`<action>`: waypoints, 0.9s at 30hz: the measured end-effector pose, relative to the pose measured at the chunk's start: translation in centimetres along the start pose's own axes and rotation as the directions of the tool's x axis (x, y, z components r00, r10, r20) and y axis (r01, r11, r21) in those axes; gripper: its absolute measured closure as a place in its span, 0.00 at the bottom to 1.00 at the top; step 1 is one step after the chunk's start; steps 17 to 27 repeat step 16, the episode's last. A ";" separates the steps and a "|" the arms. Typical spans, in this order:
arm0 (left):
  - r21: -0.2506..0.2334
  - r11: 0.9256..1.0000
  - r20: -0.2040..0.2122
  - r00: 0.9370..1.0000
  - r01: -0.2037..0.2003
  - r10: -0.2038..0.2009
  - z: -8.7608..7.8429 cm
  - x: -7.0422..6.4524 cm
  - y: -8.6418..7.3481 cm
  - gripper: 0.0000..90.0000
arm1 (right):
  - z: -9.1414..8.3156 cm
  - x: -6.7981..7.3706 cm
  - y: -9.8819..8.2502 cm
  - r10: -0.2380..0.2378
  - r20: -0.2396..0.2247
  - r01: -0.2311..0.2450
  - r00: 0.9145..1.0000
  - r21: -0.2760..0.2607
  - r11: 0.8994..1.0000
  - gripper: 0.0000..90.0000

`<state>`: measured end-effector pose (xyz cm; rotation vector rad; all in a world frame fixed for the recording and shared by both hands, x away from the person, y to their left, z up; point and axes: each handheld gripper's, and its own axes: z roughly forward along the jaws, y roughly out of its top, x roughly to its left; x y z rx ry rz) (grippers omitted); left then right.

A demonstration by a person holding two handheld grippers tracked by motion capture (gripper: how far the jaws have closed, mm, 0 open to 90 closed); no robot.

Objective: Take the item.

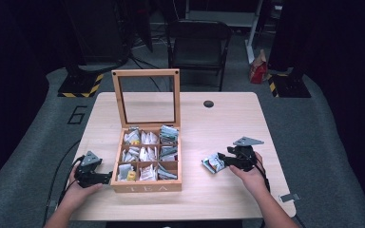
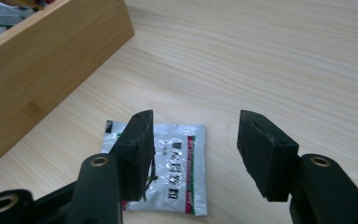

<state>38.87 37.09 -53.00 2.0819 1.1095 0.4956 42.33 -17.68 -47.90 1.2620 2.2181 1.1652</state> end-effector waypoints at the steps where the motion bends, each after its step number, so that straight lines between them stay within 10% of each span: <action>1: -0.002 1.000 0.000 1.000 0.003 -0.003 0.0 0.0 0.0 0.16 | 0.0 -0.2 -0.1 0.007 0.009 -0.007 1.000 -0.001 1.000 0.51; 27: 0.000 1.000 0.000 1.000 0.000 0.000 0.0 0.0 0.0 0.15 | 0.2 -1.5 -1.5 0.044 0.047 -0.044 0.998 0.005 0.999 0.48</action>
